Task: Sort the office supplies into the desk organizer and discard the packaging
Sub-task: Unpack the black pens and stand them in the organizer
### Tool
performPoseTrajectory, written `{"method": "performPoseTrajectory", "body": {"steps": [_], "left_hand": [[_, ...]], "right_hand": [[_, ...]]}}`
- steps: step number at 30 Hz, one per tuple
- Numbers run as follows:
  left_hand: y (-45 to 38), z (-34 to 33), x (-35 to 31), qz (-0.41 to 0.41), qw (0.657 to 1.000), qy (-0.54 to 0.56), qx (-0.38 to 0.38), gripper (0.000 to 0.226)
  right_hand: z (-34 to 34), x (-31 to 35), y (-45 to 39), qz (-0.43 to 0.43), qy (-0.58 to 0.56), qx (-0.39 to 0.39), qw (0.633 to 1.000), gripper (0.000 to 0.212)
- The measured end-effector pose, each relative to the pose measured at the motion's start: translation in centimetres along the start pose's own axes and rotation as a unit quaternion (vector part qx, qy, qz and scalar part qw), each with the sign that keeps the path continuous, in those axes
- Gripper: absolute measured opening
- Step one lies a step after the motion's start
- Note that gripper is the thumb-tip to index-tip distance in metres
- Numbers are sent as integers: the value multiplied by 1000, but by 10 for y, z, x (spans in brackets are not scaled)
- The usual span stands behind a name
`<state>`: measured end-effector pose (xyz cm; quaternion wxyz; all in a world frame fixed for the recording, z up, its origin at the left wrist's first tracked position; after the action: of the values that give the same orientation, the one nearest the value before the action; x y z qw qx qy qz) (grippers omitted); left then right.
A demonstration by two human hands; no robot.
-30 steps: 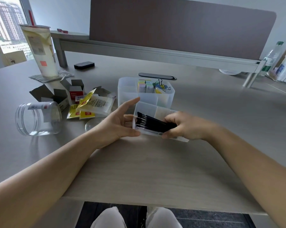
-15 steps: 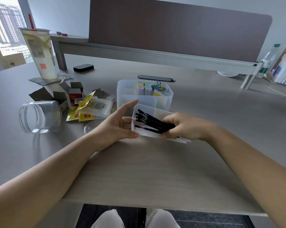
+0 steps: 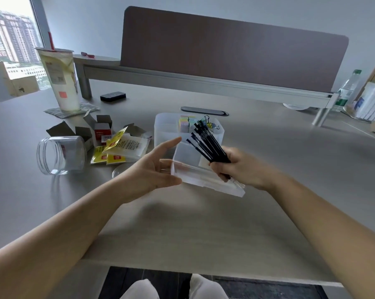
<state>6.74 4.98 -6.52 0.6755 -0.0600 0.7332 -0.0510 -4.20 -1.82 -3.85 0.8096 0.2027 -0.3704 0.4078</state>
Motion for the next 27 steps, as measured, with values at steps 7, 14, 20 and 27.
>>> {"method": "performPoseTrajectory", "body": {"steps": [7, 14, 20, 27], "left_hand": [[22, 14, -47, -36, 999, -20, -35, 81], [43, 51, -85, -71, 992, -59, -89, 70], [50, 101, -105, -107, 981, -42, -155, 73], [34, 141, -91, -103, 976, -44, -185, 104]], "right_hand": [[2, 46, -8, 53, -134, -33, 989, 34], [14, 89, -33, 71, -266, -123, 953, 32], [47, 110, -64, 80, -220, -248, 940, 37], [61, 94, -111, 82, -192, -307, 928, 36]]}}
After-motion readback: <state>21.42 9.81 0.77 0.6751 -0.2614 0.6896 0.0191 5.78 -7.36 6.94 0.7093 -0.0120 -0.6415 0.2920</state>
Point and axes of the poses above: each hand's wrist, its own y-axis away from the middle knuckle, its own z-axis out of the back of the hand, x = y × z, the point moved 9 cm from there along -y, towards the middle knuckle, and after that the axes turned 3 degrees about -z, right-handed, at the moved point
